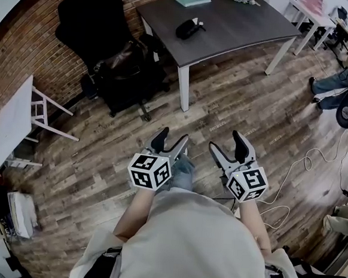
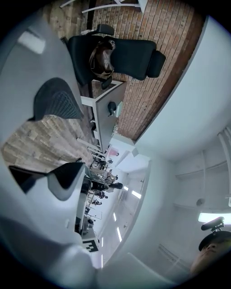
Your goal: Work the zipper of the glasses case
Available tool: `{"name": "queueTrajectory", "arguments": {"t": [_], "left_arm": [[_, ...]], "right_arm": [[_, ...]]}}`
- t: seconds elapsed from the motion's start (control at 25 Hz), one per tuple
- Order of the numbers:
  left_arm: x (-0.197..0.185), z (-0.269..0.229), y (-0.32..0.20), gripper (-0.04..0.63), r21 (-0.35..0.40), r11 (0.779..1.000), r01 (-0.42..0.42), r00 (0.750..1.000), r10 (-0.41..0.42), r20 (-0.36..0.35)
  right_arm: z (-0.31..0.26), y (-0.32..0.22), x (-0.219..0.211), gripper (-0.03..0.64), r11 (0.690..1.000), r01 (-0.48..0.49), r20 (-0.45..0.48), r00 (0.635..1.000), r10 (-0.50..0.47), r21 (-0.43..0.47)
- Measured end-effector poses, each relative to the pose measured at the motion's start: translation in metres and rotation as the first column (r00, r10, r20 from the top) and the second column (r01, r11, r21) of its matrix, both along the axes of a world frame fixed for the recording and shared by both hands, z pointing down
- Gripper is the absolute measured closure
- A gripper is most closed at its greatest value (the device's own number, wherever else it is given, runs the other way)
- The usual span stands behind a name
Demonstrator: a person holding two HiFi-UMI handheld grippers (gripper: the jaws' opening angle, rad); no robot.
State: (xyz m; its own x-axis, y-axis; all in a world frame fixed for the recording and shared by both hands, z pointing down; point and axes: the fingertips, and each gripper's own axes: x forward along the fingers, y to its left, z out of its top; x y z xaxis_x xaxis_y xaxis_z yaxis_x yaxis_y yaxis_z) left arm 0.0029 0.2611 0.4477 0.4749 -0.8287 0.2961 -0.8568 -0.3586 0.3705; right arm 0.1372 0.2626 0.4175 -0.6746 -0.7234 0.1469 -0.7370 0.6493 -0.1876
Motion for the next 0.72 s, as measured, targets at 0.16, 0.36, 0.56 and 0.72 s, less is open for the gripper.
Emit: {"name": "queueTrajectory", "arguments": {"t": [0.16, 0.36, 0.56, 0.72], "left_arm": [[-0.013, -0.002, -0.057, 0.305, -0.001, 1.000, 0.011, 1.000, -0.011, -0.006], [-0.041, -0.010, -0.135, 0.307, -0.004, 1.000, 0.016, 1.000, -0.016, -0.014], [-0.067, -0.013, -0.209, 0.305, -0.006, 1.000, -0.004, 1.000, 0.004, -0.004], [-0.086, -0.014, -0.261, 0.305, -0.006, 1.000, -0.028, 1.000, 0.028, 0.001]], "right_arm": [[-0.002, -0.053, -0.010, 0.272, 1.000, 0.006, -0.010, 1.000, -0.006, -0.007], [-0.013, -0.131, -0.031, 0.273, 1.000, -0.007, -0.012, 1.000, 0.007, -0.016], [-0.021, -0.205, -0.057, 0.273, 1.000, -0.020, -0.010, 1.000, 0.020, -0.008], [-0.025, -0.258, -0.078, 0.272, 1.000, -0.031, -0.006, 1.000, 0.031, -0.001]]}}
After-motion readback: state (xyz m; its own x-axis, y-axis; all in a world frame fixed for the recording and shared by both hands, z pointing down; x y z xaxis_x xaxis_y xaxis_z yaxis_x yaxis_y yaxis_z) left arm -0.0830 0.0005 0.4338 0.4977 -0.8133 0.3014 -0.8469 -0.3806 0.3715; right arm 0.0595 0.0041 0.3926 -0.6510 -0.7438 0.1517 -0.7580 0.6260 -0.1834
